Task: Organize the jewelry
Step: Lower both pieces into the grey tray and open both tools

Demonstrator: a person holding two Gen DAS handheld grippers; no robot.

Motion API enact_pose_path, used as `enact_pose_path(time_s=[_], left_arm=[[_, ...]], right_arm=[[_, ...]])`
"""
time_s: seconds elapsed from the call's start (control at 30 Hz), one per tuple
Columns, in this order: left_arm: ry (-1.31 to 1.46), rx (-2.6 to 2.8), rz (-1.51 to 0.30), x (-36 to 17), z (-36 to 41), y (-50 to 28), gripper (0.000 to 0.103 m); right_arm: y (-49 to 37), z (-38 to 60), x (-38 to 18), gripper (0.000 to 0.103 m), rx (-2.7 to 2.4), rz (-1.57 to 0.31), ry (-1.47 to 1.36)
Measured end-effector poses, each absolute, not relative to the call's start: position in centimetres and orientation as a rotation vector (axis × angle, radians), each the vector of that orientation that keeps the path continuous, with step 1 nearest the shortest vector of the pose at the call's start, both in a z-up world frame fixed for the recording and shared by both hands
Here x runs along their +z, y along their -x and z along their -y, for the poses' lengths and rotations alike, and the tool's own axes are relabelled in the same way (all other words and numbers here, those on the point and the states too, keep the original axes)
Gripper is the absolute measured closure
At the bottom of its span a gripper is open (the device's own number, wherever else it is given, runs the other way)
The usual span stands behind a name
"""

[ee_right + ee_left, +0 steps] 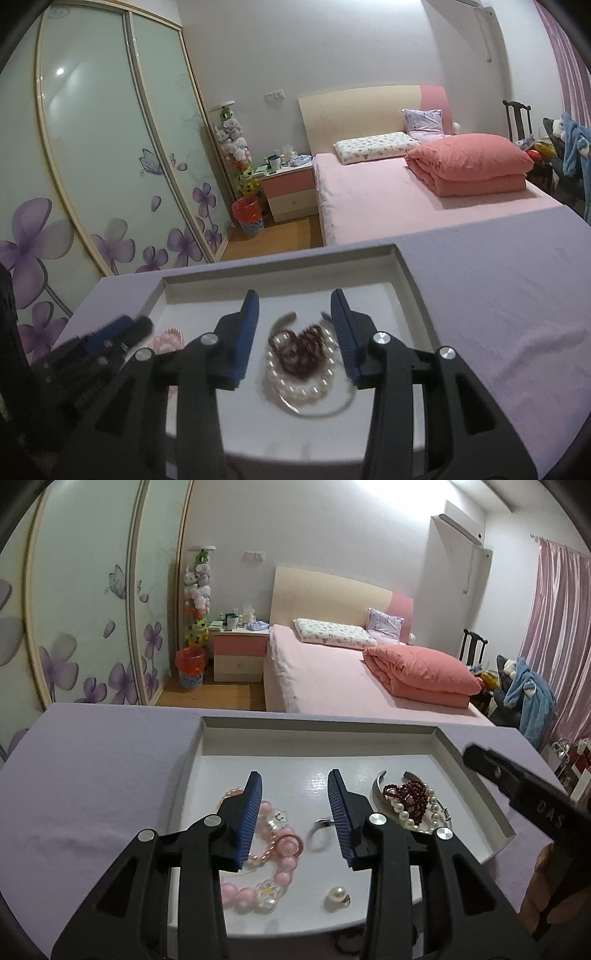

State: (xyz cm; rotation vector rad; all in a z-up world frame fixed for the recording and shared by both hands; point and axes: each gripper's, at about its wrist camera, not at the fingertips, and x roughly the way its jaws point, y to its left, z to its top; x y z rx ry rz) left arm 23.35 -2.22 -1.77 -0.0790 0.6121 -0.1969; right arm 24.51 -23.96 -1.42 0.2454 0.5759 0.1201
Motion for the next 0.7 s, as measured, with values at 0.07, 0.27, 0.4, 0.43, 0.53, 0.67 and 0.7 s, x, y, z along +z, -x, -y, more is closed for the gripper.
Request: enact_pose_path(time_s=[0.07,0.27,0.4,0.43,0.53,0.67,0.7], left_arm=[[0.086,-0.197,-0.609,-1.4,1.7,-23.0,0.064],[0.081,-0.172,-0.623,-1.3,0.0,-20.0,0.059],[0.070,-0.150,-0.635,-2.1,-1.0,-17.5,0.056],[0.064,-0.136,-0.629,-2.3,-1.4,-16.9,0.055],[0.045,-0.100,-0.613,-2.6,-2.0,-16.1,0.054],[0.061,-0.073,-0.609,-2.9,-3.2,-15.8,0.053],[0.070,-0.070,-0.610,-3.0,-3.5,-15.8,0.053]], right_arm=[[-23.3,24.0,-1.6,0.062,0.136,-0.585,-0.235],[-19.2,22.5,-2.6,0.065,0.231,-0.669,-0.203],[-17.1,20.6,-4.2,0.073,0.311,-0.763,-0.182],[-16.8,20.1,-4.6,0.075,0.328,-0.787,-0.179],[-15.9,18.1,-5.9,0.076,0.365,-0.847,-0.153],[-15.2,15.6,-6.8,0.077,0.380,-0.887,-0.103],[-15.3,15.1,-6.8,0.077,0.380,-0.890,-0.094]])
